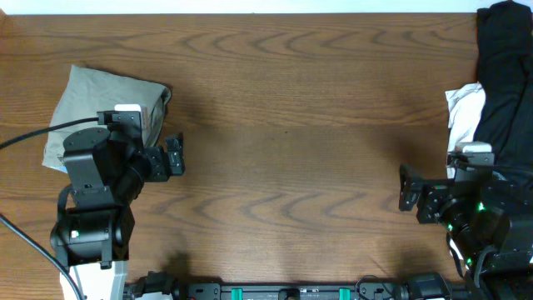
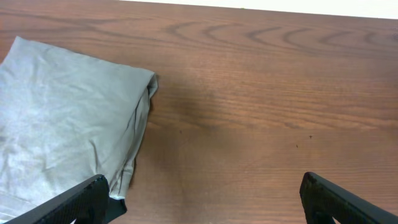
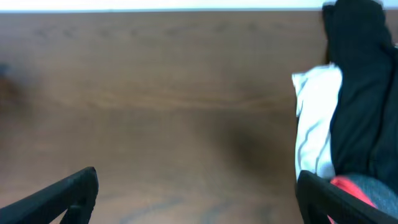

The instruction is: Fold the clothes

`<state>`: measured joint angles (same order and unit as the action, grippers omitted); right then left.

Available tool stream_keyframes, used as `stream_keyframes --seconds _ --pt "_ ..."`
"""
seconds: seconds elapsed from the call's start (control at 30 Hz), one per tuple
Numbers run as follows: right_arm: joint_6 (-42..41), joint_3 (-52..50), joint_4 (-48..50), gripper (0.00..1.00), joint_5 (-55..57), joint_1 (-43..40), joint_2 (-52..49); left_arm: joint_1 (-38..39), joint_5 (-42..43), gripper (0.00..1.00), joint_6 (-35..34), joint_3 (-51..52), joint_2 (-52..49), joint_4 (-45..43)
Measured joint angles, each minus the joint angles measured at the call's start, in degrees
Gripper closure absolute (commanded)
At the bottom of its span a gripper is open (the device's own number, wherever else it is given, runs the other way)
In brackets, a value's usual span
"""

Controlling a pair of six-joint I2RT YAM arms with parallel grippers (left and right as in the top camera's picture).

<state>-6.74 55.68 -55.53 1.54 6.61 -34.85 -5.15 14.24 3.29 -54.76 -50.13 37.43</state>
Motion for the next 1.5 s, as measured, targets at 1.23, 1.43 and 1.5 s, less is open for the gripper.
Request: stream_keyframes --seconds 1.23,1.43,1.5 --pt "6.4 -49.3 57.4 0.01 5.1 -1.4 34.1 0.0 0.0 0.02 0.0 0.0 -7.0 0.0" --pt "7.0 -54.6 61.0 0.01 4.7 -1.4 34.2 0.0 0.0 0.02 0.0 0.0 -7.1 0.0" --pt "7.2 -54.9 57.3 0.01 4.1 -1.4 34.2 0.0 0.0 0.02 0.0 0.0 -7.1 0.0"
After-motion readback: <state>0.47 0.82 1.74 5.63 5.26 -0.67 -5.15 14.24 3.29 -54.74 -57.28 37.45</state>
